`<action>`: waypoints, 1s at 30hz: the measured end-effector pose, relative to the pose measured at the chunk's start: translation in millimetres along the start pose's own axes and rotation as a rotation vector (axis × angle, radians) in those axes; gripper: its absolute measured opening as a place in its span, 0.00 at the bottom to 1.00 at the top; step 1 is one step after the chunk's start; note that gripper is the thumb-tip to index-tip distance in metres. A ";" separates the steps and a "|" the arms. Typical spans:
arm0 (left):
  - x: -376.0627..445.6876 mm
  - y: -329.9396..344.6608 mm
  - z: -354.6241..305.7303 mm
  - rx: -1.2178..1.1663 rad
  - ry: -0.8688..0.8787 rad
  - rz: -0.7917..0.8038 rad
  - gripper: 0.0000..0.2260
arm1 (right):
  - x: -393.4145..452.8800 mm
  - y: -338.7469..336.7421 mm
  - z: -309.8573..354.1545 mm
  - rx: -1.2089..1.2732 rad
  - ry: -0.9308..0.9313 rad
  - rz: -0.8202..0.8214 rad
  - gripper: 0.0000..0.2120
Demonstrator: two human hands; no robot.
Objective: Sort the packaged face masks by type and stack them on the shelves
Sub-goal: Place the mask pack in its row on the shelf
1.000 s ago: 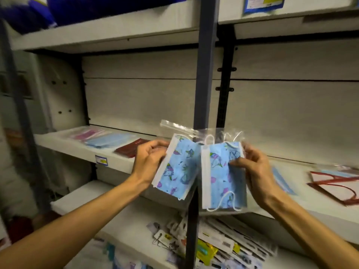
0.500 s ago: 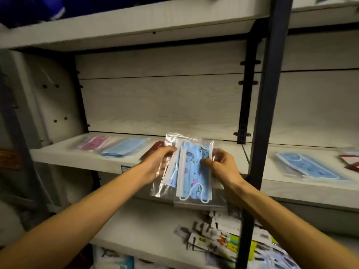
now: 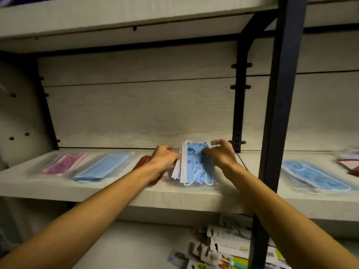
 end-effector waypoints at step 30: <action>-128.4 19.1 -27.9 1.021 0.756 0.165 0.23 | -171.8 -51.4 7.9 -1.067 -0.674 0.111 0.23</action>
Point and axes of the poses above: each hand's wrist, its own x-axis towards the middle knuckle, its own y-axis out of the palm, z = x × y, the point moved 6 cm from there along x, towards the middle knuckle, and after that the axes turned 4 degrees about y, right-handed, at the moved point
